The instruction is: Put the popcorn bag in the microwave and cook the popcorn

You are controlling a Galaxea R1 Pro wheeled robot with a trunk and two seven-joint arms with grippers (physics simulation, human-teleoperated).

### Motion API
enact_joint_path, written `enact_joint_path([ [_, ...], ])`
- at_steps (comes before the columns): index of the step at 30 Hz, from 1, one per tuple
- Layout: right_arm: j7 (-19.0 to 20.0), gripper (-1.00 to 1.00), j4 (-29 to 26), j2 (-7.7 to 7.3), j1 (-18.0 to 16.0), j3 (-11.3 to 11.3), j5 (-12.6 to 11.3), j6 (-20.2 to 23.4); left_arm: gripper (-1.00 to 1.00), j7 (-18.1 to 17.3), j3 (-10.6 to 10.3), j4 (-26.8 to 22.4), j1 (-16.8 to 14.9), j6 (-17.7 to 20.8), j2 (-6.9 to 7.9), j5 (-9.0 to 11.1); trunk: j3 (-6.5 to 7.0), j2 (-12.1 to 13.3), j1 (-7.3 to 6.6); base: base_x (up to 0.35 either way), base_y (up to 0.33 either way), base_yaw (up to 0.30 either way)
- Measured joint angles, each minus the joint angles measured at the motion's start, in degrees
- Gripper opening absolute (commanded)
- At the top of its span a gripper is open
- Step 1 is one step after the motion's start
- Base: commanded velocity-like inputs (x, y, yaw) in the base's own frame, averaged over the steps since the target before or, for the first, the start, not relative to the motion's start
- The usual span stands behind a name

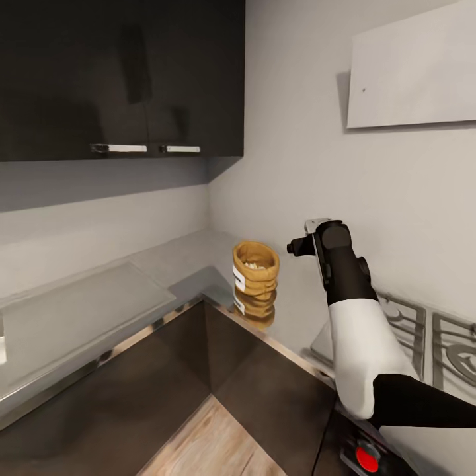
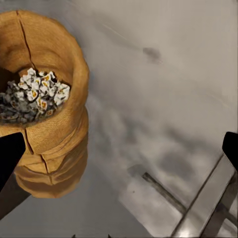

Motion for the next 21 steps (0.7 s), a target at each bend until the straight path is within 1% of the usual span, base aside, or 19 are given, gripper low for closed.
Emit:
enact_joint_path([
  [3, 0.1, 1.00, -0.6, 0.00, 0.0, 0.1, 0.0, 0.0, 1.00, 0.0, 0.0, 0.0, 0.0, 0.0, -0.04, 0.1, 0.00, 0.0, 0.00, 0.322, 0.000, 0.000],
  [5, 0.2, 1.00, -2.5, 0.00, 0.0, 0.1, 0.1, 0.0, 1.00, 0.1, 0.0, 0.1, 0.0, 0.1, -0.05, 0.1, 0.00, 0.0, 0.00, 0.322, 0.000, 0.000],
  [8, 0.3, 1.00, -3.6, 0.00, 0.0, 0.1, -0.2, 0.0, 1.00, 0.5, 0.1, 0.1, 0.0, 0.0, -0.04, 0.2, 0.00, 0.0, 0.00, 0.321, 0.000, 0.000],
  [12, 0.5, 1.00, -3.3, 0.00, 0.0, 0.2, -0.5, 0.0, 1.00, 1.0, 0.0, 0.1, 0.0, 0.0, -0.03, 0.1, 0.00, 0.0, 0.00, 0.321, 0.000, 0.000],
  [15, 0.8, 1.00, -3.2, 0.00, 0.0, 1.3, -0.6, 0.0, 1.00, 1.0, 0.0, 0.0, 0.0, -0.1, 0.03, 0.0, 0.00, 0.0, 0.00, 0.321, 0.000, 0.000],
  [17, 1.0, 1.00, -3.2, 0.00, 0.1, 1.6, -0.7, 0.0, 1.00, 1.0, 0.0, 0.0, 0.0, -0.1, 0.03, -0.1, 0.00, 0.0, 0.00, 0.306, 0.000, 0.000],
  [21, 1.7, 1.00, -2.5, 0.00, 0.3, 1.8, -0.7, 0.0, 1.00, 0.9, 0.0, 0.0, 0.0, -0.1, 0.07, -0.1, 0.00, 0.0, 0.02, 0.158, 0.000, 0.000],
])
